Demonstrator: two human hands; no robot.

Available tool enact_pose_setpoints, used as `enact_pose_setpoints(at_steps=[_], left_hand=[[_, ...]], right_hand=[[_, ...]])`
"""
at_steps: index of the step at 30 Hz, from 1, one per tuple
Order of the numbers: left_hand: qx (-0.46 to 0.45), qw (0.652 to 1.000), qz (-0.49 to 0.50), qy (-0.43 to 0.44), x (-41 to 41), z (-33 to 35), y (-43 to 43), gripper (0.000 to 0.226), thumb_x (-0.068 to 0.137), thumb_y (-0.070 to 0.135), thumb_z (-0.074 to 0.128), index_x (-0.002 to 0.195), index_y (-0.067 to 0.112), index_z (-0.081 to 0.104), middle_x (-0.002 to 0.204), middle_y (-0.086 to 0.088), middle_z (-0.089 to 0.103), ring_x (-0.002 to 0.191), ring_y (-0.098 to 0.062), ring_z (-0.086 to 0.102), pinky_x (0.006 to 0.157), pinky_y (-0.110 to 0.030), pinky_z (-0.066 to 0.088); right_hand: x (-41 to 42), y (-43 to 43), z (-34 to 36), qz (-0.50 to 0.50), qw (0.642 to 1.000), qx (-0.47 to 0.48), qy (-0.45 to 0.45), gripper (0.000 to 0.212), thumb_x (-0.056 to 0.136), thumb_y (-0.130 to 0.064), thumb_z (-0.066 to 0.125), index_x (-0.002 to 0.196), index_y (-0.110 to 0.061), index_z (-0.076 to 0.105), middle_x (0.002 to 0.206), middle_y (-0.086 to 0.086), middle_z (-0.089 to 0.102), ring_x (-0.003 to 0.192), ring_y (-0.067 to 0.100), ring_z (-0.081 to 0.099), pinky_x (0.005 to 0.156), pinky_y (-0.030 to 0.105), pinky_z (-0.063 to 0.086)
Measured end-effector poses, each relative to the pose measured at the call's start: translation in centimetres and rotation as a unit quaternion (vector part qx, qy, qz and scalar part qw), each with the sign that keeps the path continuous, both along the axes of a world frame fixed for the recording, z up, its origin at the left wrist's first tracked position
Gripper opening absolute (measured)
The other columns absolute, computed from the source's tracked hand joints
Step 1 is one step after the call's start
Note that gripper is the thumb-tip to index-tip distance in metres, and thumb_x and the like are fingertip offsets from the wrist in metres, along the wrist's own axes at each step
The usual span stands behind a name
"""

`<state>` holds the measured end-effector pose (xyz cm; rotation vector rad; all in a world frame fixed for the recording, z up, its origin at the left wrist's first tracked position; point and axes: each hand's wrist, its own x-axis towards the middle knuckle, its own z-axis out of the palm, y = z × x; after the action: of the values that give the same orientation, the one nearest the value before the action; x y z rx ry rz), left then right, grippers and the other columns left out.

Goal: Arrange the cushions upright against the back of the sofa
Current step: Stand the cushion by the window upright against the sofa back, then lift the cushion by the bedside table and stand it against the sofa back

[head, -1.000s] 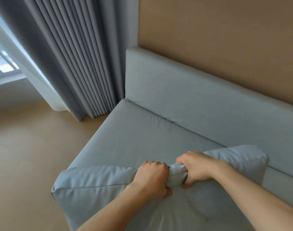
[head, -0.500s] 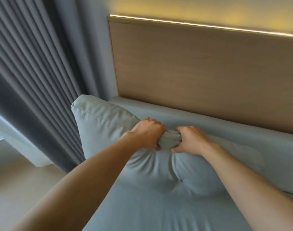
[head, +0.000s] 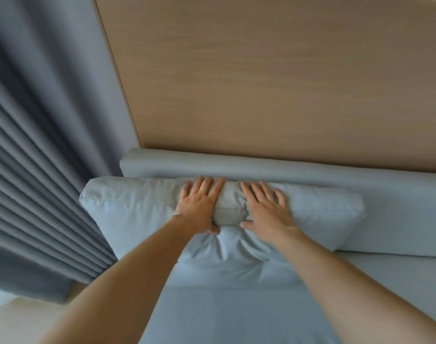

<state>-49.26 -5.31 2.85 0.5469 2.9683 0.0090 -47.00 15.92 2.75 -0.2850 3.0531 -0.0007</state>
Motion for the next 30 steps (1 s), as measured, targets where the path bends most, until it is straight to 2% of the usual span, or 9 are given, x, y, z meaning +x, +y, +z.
enact_pose_setpoints(at_steps=[2, 6, 11, 13, 15, 18, 20, 25, 30], left_hand=[[0.008, 1.0, -0.001, -0.022, -0.9, 0.4, 0.1, 0.151, 0.056, 0.066, 0.086, 0.158, 0.03, -0.02, 0.169, -0.007, 0.003, 0.156, -0.027, -0.001, 0.124, -0.053, 0.004], [0.005, 0.999, 0.011, -0.051, -0.7, 0.9, 0.1, 0.152, 0.057, 0.066, 0.086, 0.158, 0.031, -0.022, 0.171, -0.005, -0.003, 0.156, -0.025, -0.006, 0.124, -0.053, 0.002], [-0.02, 0.993, 0.054, -0.099, 1.7, 4.5, 3.6, 0.144, 0.068, 0.056, 0.085, 0.158, 0.02, -0.021, 0.169, -0.013, -0.01, 0.155, -0.032, -0.012, 0.124, -0.056, 0.002], [0.009, 0.994, 0.021, -0.103, 4.2, 6.6, 7.4, 0.135, 0.075, 0.054, 0.08, 0.159, 0.016, -0.018, 0.169, -0.012, -0.013, 0.155, -0.028, -0.014, 0.123, -0.053, -0.001], [0.06, 0.993, -0.039, -0.097, 8.0, 8.5, 12.9, 0.121, 0.082, 0.053, 0.073, 0.161, 0.013, -0.009, 0.171, -0.008, -0.005, 0.156, -0.023, -0.009, 0.124, -0.049, 0.001], [0.123, 0.975, -0.133, -0.131, 15.5, 11.0, 22.4, 0.1, 0.089, 0.051, 0.063, 0.161, 0.007, 0.009, 0.168, -0.009, 0.017, 0.154, -0.023, 0.012, 0.124, -0.042, 0.01], [0.143, 0.959, -0.183, -0.163, 21.0, 12.4, 28.8, 0.089, 0.091, 0.05, 0.06, 0.158, 0.007, 0.019, 0.162, -0.009, 0.029, 0.148, -0.026, 0.028, 0.12, -0.04, 0.017], [0.138, 0.917, -0.306, -0.215, 35.9, 14.9, 43.0, 0.079, 0.093, 0.047, 0.057, 0.155, 0.007, 0.027, 0.157, -0.01, 0.038, 0.143, -0.026, 0.036, 0.118, -0.041, 0.021], [0.105, 0.895, -0.357, -0.245, 50.4, 14.8, 53.8, 0.064, 0.091, 0.044, 0.058, 0.141, 0.008, 0.041, 0.14, -0.009, 0.051, 0.131, -0.027, 0.048, 0.11, -0.042, 0.032]], right_hand=[[-0.7, 0.7, 0.6, 0.011, 1.0, -0.012, -0.023, 0.113, 0.082, -0.064, 0.069, 0.161, -0.033, -0.006, 0.171, -0.003, 0.006, 0.156, 0.02, -0.002, 0.121, 0.049, 0.006], [0.6, 1.3, 1.8, 0.004, 0.999, -0.032, -0.042, 0.117, 0.08, -0.068, 0.066, 0.161, -0.029, -0.009, 0.172, -0.004, -0.006, 0.155, 0.015, -0.011, 0.123, 0.045, 0.0], [8.4, 4.2, 2.7, -0.048, 0.994, -0.1, -0.003, 0.111, 0.087, -0.064, 0.06, 0.161, -0.022, -0.011, 0.168, -0.008, -0.02, 0.153, 0.009, -0.019, 0.124, 0.041, -0.003], [13.2, 6.5, 2.8, -0.094, 0.984, -0.148, 0.038, 0.103, 0.09, -0.058, 0.059, 0.162, -0.021, -0.005, 0.169, -0.008, -0.014, 0.154, 0.009, -0.014, 0.121, 0.037, 0.002], [18.8, 9.9, 3.0, -0.16, 0.969, -0.18, 0.054, 0.095, 0.091, -0.052, 0.06, 0.162, -0.02, 0.005, 0.169, -0.007, -0.004, 0.155, 0.011, -0.003, 0.119, 0.036, 0.009], [28.5, 16.0, 3.6, -0.266, 0.949, -0.167, 0.019, 0.09, 0.097, -0.048, 0.053, 0.162, -0.022, -0.002, 0.162, -0.014, -0.014, 0.156, 0.011, -0.004, 0.124, 0.039, 0.009], [35.4, 20.2, 4.2, -0.33, 0.932, -0.152, 0.007, 0.089, 0.098, -0.049, 0.052, 0.162, -0.022, -0.004, 0.162, -0.014, -0.013, 0.156, 0.012, -0.002, 0.123, 0.038, 0.008], [52.0, 30.6, 7.1, -0.482, 0.866, -0.131, 0.002, 0.091, 0.095, -0.051, 0.057, 0.162, -0.018, 0.006, 0.171, -0.002, 0.008, 0.156, 0.016, 0.008, 0.121, 0.04, 0.016], [66.4, 40.3, 7.6, -0.573, 0.809, -0.131, -0.018, 0.093, 0.094, -0.054, 0.058, 0.162, -0.02, 0.004, 0.172, -0.004, 0.007, 0.156, 0.012, 0.006, 0.122, 0.041, 0.017]])
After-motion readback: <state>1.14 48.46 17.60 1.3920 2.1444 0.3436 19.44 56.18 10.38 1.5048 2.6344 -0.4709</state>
